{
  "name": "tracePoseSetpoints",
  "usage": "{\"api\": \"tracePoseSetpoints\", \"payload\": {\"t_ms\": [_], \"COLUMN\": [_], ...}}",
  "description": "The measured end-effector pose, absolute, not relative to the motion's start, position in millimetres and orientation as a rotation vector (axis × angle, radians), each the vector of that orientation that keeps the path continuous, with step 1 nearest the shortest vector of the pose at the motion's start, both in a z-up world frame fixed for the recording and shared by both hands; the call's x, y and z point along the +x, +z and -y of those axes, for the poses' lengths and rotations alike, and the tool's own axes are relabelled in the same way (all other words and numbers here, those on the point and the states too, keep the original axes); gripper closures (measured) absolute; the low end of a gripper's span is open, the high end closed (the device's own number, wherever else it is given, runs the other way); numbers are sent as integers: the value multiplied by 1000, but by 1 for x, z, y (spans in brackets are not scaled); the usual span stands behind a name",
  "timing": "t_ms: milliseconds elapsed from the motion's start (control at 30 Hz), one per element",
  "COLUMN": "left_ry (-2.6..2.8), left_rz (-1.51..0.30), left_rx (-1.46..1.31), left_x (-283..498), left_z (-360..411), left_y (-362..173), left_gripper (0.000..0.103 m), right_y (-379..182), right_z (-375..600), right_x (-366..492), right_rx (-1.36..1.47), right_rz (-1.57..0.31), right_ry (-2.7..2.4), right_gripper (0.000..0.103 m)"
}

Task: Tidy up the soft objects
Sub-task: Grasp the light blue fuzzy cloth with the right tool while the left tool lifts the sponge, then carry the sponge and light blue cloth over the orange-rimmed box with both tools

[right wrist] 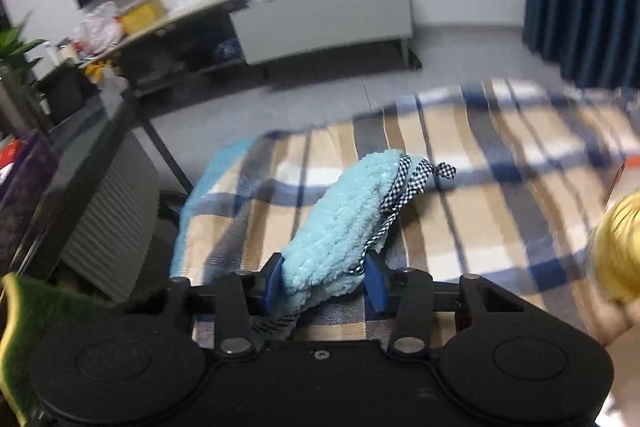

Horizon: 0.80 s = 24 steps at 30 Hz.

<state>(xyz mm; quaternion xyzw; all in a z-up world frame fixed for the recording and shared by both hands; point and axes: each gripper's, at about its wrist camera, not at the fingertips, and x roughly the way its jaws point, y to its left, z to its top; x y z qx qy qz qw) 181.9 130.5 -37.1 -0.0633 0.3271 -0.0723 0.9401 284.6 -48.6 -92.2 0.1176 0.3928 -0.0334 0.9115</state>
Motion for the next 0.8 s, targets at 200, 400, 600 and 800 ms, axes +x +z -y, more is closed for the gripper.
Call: {"api": "tracePoseSetpoints", "payload": {"t_ms": [200, 400, 600, 800], "left_ry": [-150, -159, -161, -140], "left_rz": [-648, -641, -644, -665], "left_rx": [-125, -89, -69, -67], "left_x": [173, 156, 130, 108], "left_z": [-125, -105, -80, -65], "left_y": [-32, -16, 3, 7], "left_gripper": [72, 72, 72, 72], "right_y": [-44, -7, 8, 18], "right_z": [55, 60, 66, 86], "right_x": [231, 168, 127, 104], "right_rx": [131, -12, -79, -71], "right_rz": [-734, -692, -672, -649], "right_ry": [25, 105, 157, 167], "right_gripper": [52, 52, 52, 52]}}
